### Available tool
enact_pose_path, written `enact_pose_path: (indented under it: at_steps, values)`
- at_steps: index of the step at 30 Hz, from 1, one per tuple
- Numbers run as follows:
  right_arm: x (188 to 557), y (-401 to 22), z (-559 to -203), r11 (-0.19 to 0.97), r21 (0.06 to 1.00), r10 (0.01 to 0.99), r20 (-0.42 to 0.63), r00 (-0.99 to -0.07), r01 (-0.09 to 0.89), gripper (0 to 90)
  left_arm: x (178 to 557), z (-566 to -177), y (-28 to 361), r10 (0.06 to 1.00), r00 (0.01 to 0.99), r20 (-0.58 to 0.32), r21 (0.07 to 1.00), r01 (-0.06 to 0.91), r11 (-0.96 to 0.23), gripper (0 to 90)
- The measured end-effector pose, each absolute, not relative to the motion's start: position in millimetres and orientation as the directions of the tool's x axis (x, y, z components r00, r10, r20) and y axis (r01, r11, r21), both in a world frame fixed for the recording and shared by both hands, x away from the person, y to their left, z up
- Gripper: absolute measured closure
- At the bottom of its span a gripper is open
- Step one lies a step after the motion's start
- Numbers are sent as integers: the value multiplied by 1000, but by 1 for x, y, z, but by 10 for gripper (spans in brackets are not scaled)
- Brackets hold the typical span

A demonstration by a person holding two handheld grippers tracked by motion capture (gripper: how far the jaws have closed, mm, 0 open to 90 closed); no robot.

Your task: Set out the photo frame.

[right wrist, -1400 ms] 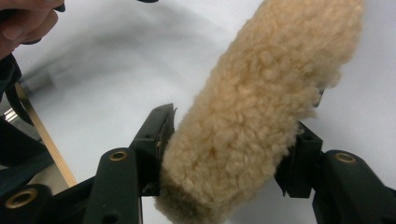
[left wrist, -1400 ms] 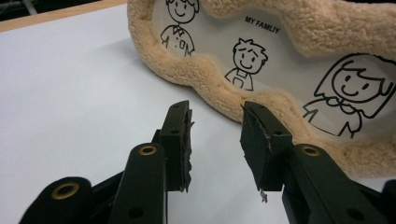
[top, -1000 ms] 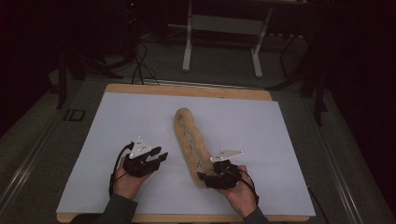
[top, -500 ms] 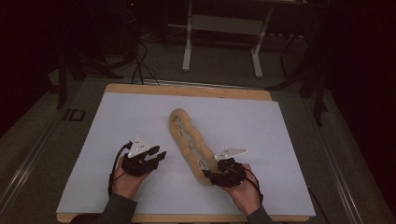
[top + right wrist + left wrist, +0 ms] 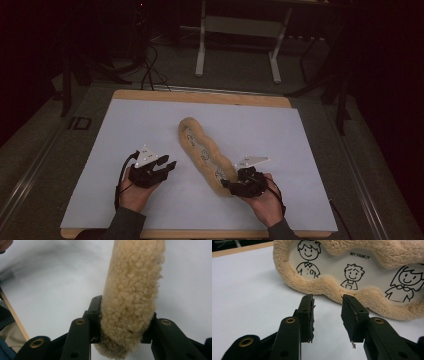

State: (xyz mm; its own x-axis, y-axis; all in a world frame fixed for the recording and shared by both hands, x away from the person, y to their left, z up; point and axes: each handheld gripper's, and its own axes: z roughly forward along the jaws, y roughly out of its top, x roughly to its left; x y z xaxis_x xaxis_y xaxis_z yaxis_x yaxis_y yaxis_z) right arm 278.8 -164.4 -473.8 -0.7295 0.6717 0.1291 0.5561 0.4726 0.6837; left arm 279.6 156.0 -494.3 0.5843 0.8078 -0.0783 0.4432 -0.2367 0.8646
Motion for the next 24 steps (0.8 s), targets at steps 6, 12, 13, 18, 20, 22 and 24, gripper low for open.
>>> enact_pose_path:
  at_steps: [6, 12, 13, 18, 20, 22, 24]
  values:
    - [282, -172, -473, 475, 686, 686, 105, -720, 552, 625, 281, -495, 158, 816, 571, -85, 865, 449, -224, 613]
    - [285, -181, -472, 462, 694, 712, 80, -698, 552, 622, 282, -495, 159, 830, 552, -79, 865, 452, -219, 593]
    - [285, -181, -472, 462, 694, 712, 80, -698, 552, 622, 282, -495, 159, 830, 552, -79, 865, 452, -219, 591]
    - [288, -188, -473, 452, 702, 726, 69, -684, 551, 615, 284, -496, 161, 843, 533, -72, 865, 455, -214, 589]
    - [289, -191, -473, 445, 703, 735, 67, -675, 555, 612, 285, -496, 162, 844, 531, -71, 865, 454, -213, 589]
    - [290, -194, -473, 440, 703, 744, 63, -665, 558, 612, 286, -496, 162, 845, 529, -71, 864, 456, -214, 589]
    - [291, -197, -473, 429, 708, 755, 59, -653, 561, 611, 287, -496, 161, 847, 528, -67, 863, 457, -216, 588]
